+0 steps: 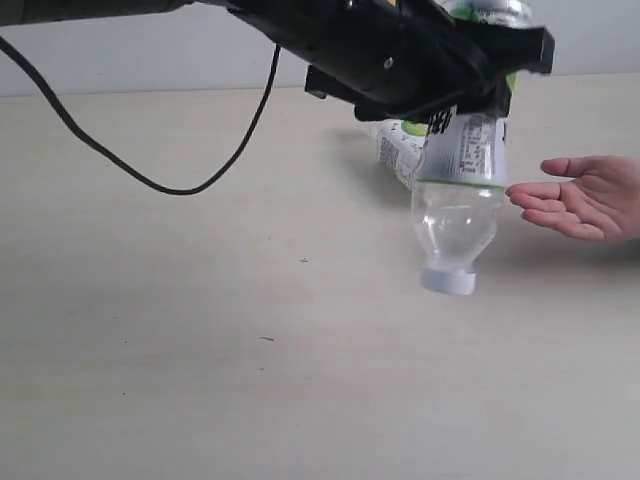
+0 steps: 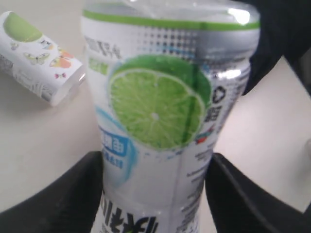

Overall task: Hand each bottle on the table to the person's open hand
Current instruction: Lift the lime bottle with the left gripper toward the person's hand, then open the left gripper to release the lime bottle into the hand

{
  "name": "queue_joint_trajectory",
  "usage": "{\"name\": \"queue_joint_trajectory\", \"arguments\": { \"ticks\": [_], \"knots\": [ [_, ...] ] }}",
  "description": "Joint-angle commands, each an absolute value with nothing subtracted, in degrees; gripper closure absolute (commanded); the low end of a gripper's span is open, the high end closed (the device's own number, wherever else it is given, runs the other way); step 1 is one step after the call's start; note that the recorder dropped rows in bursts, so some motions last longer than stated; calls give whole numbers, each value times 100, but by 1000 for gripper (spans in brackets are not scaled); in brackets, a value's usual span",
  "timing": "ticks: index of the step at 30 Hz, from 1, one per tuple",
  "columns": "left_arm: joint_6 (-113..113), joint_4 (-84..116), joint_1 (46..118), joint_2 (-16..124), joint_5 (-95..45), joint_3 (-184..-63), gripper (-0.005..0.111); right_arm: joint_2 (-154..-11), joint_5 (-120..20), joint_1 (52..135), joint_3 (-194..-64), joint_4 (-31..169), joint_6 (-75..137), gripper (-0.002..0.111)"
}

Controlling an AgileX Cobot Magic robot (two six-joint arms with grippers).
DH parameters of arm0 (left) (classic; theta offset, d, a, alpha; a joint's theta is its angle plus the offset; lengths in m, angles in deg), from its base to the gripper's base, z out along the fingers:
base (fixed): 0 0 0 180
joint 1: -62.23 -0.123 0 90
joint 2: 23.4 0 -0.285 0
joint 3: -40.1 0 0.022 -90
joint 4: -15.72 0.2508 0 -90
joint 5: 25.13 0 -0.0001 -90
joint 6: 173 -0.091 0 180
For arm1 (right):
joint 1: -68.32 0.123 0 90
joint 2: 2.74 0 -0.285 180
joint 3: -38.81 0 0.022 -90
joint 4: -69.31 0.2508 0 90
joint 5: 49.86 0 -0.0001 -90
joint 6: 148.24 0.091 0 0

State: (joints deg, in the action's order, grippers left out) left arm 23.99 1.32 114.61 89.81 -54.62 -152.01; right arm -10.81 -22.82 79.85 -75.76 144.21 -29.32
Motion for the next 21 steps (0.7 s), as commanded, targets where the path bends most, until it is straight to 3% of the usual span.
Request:
{"name": "queue_joint_trajectory", "arguments": {
  "ticks": [1, 13, 21],
  "knots": [
    [2070, -848, 11339, 9135, -5214, -15620, 107, -1052, -2260, 7967, -7558, 14439, -2962, 108],
    [2021, -2627, 11285, 10651, -5594, -17401, 107, -1052, -2260, 7967, -7558, 14439, -2962, 108],
    [798, -4980, 11003, 11624, -5637, -17967, 107, -1052, -2260, 7967, -7558, 14439, -2962, 108]
  ]
}}
